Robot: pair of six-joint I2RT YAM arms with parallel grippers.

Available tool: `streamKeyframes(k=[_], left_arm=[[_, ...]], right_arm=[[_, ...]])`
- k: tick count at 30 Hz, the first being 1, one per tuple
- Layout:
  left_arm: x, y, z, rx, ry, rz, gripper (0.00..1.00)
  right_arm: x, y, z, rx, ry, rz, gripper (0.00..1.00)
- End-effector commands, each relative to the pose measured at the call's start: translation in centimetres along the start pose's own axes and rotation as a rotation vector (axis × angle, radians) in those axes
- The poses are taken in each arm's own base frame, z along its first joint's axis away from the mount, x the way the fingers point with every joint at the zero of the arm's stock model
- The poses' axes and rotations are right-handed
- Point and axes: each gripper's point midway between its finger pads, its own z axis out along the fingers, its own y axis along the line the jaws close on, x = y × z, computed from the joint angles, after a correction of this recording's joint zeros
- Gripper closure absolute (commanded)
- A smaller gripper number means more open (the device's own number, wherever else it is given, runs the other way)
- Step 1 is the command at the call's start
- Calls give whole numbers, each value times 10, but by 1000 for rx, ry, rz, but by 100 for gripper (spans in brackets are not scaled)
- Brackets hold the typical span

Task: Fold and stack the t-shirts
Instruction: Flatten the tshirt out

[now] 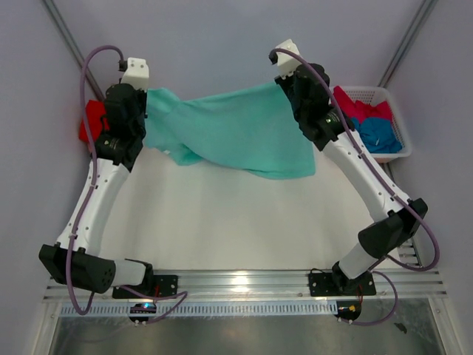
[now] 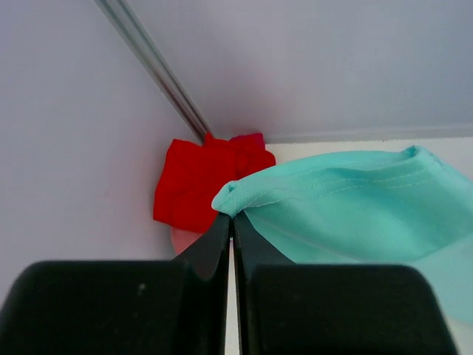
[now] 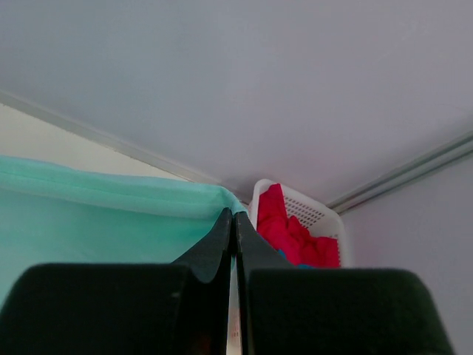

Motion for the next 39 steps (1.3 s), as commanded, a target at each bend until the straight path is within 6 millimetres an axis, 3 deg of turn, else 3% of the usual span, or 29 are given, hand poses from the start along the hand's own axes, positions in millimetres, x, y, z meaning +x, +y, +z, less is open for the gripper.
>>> streamKeyframes(k=[1,3,5,17,23,27,31,39], left_arm=[[-61,14,-1,-16,-170,-84,100],[-67,5,0,32,-173,-98,100],[-85,5,-4,72,-192,-112,100],[-127,-8,-16,205,-250,-236,100],[-148,2,-31,220,-293,-242,100],[-171,18,-56,233,-355,-260,100],[-174,35,-73,196,-371,-269,100],[-148,46,-79,130,-336,-200,100]], right_arm=[[-28,-51,-27,151,-75,51,97],[-29,-59,-33,173,-77,58,97],[-33,-64,-38,186,-86,65,97],[-52,-98,-65,266,-129,161,97],[-78,-128,-97,287,-195,210,97],[-95,-157,-126,334,-252,232,97],[-103,-188,-160,409,-294,251,97],[-84,-205,-189,476,-274,223,97]])
